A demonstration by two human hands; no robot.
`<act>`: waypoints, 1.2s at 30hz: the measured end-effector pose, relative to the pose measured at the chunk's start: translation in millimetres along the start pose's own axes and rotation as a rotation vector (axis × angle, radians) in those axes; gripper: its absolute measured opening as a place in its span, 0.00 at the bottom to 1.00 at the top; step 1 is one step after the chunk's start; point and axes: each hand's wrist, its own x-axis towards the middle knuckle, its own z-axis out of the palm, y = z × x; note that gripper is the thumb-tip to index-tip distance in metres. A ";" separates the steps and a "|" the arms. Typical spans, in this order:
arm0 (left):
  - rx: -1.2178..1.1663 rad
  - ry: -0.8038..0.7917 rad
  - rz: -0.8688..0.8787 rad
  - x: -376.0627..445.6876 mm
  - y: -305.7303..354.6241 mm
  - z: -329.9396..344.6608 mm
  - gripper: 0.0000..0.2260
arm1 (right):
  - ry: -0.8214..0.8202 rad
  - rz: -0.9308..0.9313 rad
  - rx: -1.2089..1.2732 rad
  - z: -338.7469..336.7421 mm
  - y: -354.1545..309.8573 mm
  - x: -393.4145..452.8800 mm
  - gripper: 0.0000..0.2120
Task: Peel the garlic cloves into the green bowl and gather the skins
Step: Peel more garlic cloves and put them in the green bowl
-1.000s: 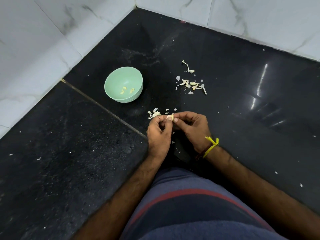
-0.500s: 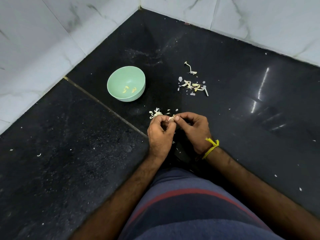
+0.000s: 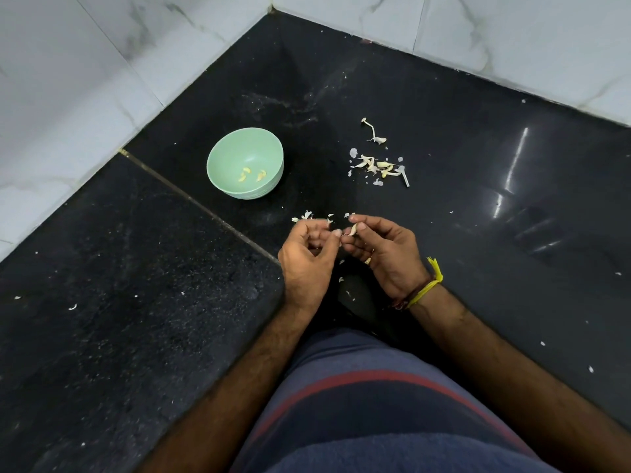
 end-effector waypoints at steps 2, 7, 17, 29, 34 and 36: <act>-0.008 -0.053 0.057 -1.0 -2.0 0.0 0.07 | 0.026 0.014 -0.018 0.2 -1.0 1.4 0.08; 0.131 -0.117 0.224 -2.6 -3.8 -0.5 0.07 | 0.069 0.052 -0.081 -1.3 -1.8 3.6 0.05; 0.260 -0.081 0.217 0.4 3.1 -3.1 0.04 | 0.042 -0.063 -0.246 0.8 3.3 2.4 0.04; 0.193 -0.072 0.157 -8.0 15.9 -6.1 0.03 | -0.064 -0.132 -0.323 -1.2 5.1 -0.7 0.04; 0.005 -0.150 -0.060 -8.2 17.0 -3.7 0.04 | -0.085 -0.054 -0.194 -2.9 9.9 -0.5 0.04; -0.167 -0.144 -0.172 -7.2 16.9 -1.4 0.04 | -0.084 0.005 -0.115 -1.4 7.5 -0.1 0.05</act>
